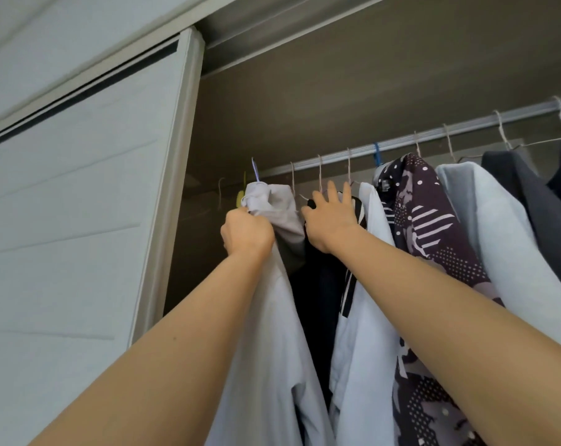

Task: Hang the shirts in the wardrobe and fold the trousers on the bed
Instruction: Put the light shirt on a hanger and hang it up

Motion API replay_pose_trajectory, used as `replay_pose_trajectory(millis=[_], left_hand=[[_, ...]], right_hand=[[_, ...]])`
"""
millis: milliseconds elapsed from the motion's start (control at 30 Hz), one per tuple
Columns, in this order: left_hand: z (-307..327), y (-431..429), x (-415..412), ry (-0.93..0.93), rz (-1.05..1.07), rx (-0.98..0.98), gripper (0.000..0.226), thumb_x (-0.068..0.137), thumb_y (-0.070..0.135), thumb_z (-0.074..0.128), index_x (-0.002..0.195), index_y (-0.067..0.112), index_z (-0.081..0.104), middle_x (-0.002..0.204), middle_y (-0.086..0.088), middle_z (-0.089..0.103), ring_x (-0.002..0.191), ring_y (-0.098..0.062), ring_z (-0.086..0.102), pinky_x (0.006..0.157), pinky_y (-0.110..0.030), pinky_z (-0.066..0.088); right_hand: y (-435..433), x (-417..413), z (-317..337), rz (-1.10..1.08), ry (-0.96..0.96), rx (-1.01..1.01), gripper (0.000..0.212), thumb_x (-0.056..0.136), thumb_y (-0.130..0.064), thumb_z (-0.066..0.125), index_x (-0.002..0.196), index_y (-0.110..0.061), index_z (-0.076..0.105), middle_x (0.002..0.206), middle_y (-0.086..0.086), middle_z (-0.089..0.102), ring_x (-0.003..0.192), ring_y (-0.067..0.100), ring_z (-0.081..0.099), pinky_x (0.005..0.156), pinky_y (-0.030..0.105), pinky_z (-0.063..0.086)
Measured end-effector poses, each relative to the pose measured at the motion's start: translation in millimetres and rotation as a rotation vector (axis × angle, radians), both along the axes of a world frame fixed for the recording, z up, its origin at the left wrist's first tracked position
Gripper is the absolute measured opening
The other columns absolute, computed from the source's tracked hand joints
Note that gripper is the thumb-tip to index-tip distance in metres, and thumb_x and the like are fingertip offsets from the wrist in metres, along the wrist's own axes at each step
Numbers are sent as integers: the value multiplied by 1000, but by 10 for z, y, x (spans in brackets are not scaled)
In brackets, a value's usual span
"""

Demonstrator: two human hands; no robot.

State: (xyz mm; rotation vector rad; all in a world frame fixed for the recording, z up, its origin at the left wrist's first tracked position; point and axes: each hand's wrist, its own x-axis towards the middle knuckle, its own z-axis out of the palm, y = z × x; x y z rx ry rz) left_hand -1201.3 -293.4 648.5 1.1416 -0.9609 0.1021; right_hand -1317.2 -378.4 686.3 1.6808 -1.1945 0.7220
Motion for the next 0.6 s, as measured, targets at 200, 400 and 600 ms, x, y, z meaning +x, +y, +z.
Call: replay_pose_trajectory(millis=[200, 400, 600], left_hand=[[212, -304, 27, -43, 46, -21, 30, 100, 7, 43, 119, -6, 62, 117, -24, 62, 105, -35, 58, 77, -37, 44], [509, -490, 40, -123, 79, -80, 34, 99, 10, 41, 124, 1, 61, 122, -22, 60, 111, -37, 56, 83, -38, 43], [683, -724, 113, -135, 115, -48, 33, 100, 13, 41, 122, -1, 61, 121, -25, 60, 110, -40, 57, 86, -46, 48]], right_hand=[[-55, -128, -168, 34, -31, -179, 44, 90, -21, 45, 132, -10, 49, 141, 17, 40, 137, 40, 25, 109, 69, 9], [-97, -135, -111, 41, -121, -224, 40, 92, -19, 43, 129, -5, 52, 134, 19, 46, 125, 41, 36, 98, 51, 30], [-90, -44, -159, 89, -25, -288, 37, 93, -17, 42, 125, -3, 54, 130, 23, 48, 124, 40, 36, 95, 48, 32]])
